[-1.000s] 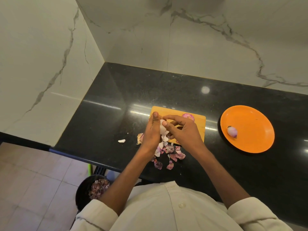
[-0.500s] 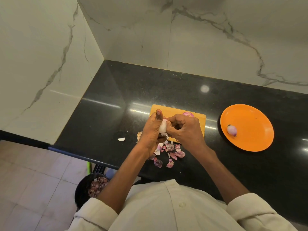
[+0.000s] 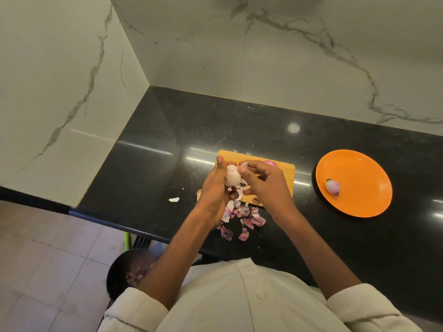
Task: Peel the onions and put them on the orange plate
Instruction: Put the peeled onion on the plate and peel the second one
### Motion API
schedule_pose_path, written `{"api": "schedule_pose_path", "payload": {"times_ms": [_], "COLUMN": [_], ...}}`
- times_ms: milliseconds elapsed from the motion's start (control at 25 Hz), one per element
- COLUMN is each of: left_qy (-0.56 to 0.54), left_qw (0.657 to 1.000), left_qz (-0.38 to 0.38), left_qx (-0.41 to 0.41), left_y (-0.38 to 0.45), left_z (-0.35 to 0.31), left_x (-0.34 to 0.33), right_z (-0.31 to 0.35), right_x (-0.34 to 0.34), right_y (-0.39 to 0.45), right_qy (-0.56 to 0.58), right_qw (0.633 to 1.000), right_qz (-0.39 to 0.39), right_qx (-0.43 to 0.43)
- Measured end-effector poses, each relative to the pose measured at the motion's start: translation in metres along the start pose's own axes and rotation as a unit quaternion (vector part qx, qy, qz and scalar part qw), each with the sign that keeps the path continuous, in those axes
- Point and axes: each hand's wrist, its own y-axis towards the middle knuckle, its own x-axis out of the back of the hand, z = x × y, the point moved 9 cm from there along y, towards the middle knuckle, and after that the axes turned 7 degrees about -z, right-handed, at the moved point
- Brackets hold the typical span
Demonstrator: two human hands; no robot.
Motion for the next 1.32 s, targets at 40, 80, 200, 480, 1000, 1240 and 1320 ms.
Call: {"api": "schedule_pose_path", "payload": {"times_ms": [40,80,200,480,1000,1240,1320], "left_qy": [-0.005,-0.011,-0.052,-0.090,-0.059,0.067,0.116], "left_qw": [1.000,1.000,0.998,0.994,0.992,0.992,0.988], "left_qz": [0.007,0.014,0.010,-0.011,-0.004,-0.032,-0.035], "left_qx": [0.004,0.009,0.037,0.064,0.113,0.106,0.094], "left_y": [-0.001,-0.002,-0.003,0.001,0.007,0.004,0.005], "left_z": [0.000,0.000,0.005,0.014,0.033,0.026,0.025], "left_x": [-0.003,-0.005,-0.005,0.000,-0.001,0.001,-0.001], "right_z": [0.000,-0.001,-0.005,-0.005,-0.020,0.007,0.009], "right_x": [-0.004,-0.006,-0.008,-0.009,-0.003,0.003,0.002], "right_y": [0.000,-0.001,-0.001,-0.003,-0.002,-0.001,-0.001], "right_qy": [-0.014,-0.019,0.019,0.031,0.014,-0.199,-0.199], "right_qw": [1.000,1.000,1.000,0.999,0.997,0.967,0.965], "right_qz": [0.004,0.004,-0.010,0.008,0.039,0.030,0.040], "right_qx": [0.006,0.009,-0.018,-0.041,-0.060,0.157,0.166]}}
